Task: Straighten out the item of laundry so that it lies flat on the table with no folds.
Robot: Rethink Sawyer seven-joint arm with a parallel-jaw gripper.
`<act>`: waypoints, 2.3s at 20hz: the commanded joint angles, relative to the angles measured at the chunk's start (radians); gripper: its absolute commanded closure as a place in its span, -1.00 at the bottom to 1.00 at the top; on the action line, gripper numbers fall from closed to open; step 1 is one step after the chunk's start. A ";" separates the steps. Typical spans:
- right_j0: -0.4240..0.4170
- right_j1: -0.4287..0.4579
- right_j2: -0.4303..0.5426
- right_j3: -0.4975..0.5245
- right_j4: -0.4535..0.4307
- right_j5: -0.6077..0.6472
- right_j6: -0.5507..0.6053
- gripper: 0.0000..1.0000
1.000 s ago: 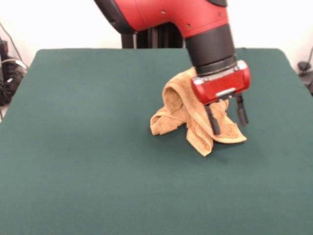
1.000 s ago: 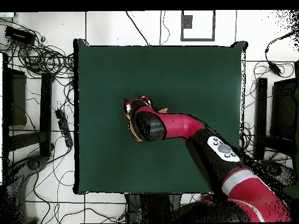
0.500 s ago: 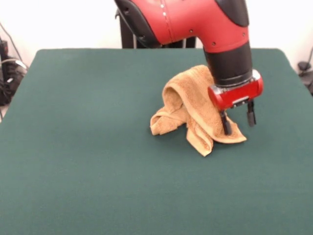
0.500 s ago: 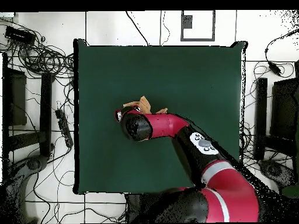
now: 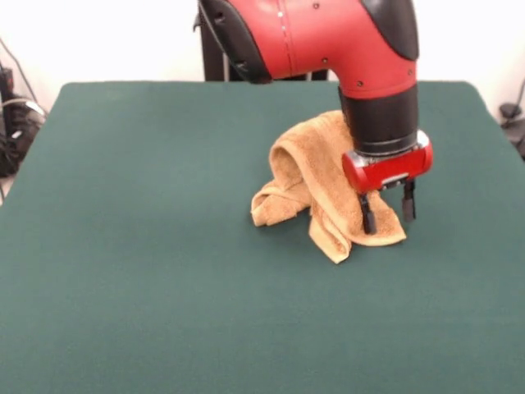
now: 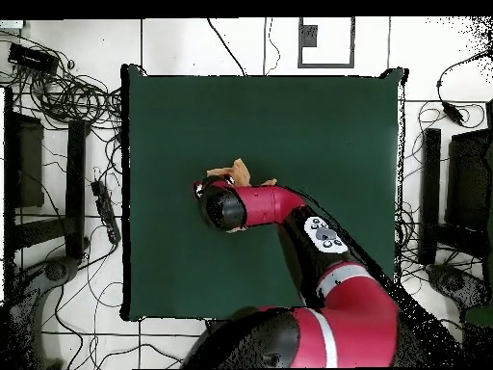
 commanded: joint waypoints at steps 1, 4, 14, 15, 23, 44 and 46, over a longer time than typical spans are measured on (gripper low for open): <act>0.074 0.034 -0.116 -0.113 0.066 0.095 0.190 -1.00; 0.087 0.059 -0.138 -0.122 0.082 0.097 0.187 -1.00; 0.150 0.231 -0.252 -0.293 0.153 0.256 0.183 -1.00; 0.157 0.234 -0.258 -0.299 0.154 0.260 0.186 -1.00; 0.187 0.250 -0.296 -0.342 0.167 0.370 0.195 -1.00; 0.199 0.263 -0.323 -0.360 0.183 0.435 0.166 1.00; 0.201 0.264 -0.326 -0.362 0.185 0.436 0.166 1.00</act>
